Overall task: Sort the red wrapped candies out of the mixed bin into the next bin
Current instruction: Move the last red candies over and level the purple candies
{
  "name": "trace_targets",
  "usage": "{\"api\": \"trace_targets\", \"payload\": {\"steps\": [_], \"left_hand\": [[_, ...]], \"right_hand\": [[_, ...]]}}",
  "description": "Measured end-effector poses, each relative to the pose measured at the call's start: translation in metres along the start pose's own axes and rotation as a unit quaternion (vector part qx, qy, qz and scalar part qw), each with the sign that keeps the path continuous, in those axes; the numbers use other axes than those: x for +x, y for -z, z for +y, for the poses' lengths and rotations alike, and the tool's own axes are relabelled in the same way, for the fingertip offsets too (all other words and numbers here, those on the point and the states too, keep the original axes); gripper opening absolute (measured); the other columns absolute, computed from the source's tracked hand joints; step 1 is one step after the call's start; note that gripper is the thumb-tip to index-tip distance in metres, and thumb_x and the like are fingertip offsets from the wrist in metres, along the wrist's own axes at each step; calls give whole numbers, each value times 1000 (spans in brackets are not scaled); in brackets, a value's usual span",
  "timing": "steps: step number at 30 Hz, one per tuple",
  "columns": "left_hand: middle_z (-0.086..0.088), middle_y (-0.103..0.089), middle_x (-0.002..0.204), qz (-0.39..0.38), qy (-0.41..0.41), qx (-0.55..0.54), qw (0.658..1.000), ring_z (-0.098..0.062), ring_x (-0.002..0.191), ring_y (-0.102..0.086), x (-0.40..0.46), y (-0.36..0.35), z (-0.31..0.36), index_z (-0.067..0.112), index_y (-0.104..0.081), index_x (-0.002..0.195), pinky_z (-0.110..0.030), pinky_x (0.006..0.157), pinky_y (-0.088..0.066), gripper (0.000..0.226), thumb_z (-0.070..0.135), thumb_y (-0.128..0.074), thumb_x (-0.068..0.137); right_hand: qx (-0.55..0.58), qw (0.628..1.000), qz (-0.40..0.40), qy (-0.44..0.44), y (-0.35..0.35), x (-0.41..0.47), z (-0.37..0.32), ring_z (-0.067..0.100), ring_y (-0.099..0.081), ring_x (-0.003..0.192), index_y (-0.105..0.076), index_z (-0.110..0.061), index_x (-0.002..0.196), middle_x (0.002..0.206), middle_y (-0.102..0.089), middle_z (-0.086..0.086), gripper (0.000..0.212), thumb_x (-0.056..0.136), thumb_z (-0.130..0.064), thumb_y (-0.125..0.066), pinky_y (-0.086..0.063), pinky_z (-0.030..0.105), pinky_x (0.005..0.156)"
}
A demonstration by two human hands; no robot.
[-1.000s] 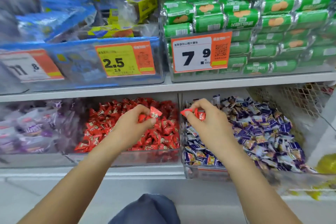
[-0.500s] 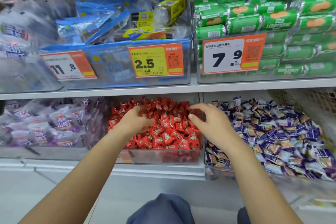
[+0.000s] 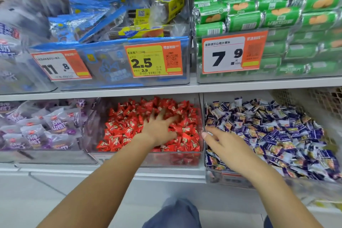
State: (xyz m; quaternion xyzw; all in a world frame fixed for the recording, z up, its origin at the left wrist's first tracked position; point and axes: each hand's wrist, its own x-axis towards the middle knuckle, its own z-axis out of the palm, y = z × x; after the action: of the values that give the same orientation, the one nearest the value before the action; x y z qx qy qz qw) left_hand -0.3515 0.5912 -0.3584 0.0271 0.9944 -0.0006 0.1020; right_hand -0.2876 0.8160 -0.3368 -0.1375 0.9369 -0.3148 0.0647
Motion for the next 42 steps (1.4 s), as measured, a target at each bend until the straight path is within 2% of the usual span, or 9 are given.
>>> {"api": "trace_targets", "payload": {"steps": [7,12,16,19,24,27,32,37,42], "left_hand": [[-4,-2,159,26,33,-32,999,-32,145,-1,9,19,-55,50,-26,142,-49,117,-10,69,75,-41,80],[-5,-57,132,143,-66,-247,956,-22,122,-50,-20,43,37,24,-56,129,-29,102,-38,51,52,-47,88],[-1,-45,140,108,-64,-425,896,-20,128,-44,-38,32,108,18,-34,143,-24,94,-33,56,38,-50,94],[-6,-31,152,108,-30,-487,866,-22,135,-36,-36,9,120,21,-11,151,-28,107,-29,64,22,-45,97],[6,-27,154,66,-54,-584,807,-9,139,-26,-27,8,106,25,-18,151,-31,116,-21,71,6,-50,90],[11,-40,146,75,-81,-563,819,-5,132,-38,-28,7,103,31,-25,148,-31,111,-30,73,20,-49,79],[36,-50,104,82,-135,-520,840,27,97,-43,-27,12,96,62,-38,102,5,75,-30,51,20,-47,73],[21,-53,112,89,-152,-486,856,-1,101,-50,-30,14,95,49,-35,114,-14,79,-37,51,8,-50,88],[9,-50,130,99,-136,-469,867,-11,115,-48,-31,13,96,32,-33,136,-32,94,-39,56,11,-49,87]], "right_hand": [[44,999,7,-17,31,-7,20,2,-59,85,-55,-33,127,103,-63,-13,36,95,-46,-45,-45,25,75],[-41,988,102,-106,66,-20,60,15,-60,92,-54,-27,128,113,-65,-6,35,96,-40,-47,-47,29,77],[-104,990,64,-78,62,-30,62,12,-60,99,-54,-31,129,114,-64,-11,37,95,-43,-47,-50,33,84],[-131,991,29,0,49,-30,60,7,-46,119,-53,-36,129,129,-55,-15,35,95,-45,-45,-43,32,97],[-216,958,-60,180,16,7,44,20,-50,116,-65,-19,116,119,-62,1,33,95,-32,-42,-41,41,100],[-341,898,-138,242,-5,39,47,26,-55,108,-68,-15,98,101,-66,8,46,91,-37,-28,-34,51,104],[-533,787,-231,208,23,65,78,27,-44,120,-61,-22,117,115,-60,4,50,94,-53,-29,-16,53,111],[-516,823,-143,189,74,49,116,26,-59,110,-67,-28,108,113,-65,2,56,92,-62,-27,-39,49,101],[-515,846,-103,95,117,11,155,20,-58,117,-54,-38,131,128,-61,-3,54,96,-61,-19,-44,39,97]]}}
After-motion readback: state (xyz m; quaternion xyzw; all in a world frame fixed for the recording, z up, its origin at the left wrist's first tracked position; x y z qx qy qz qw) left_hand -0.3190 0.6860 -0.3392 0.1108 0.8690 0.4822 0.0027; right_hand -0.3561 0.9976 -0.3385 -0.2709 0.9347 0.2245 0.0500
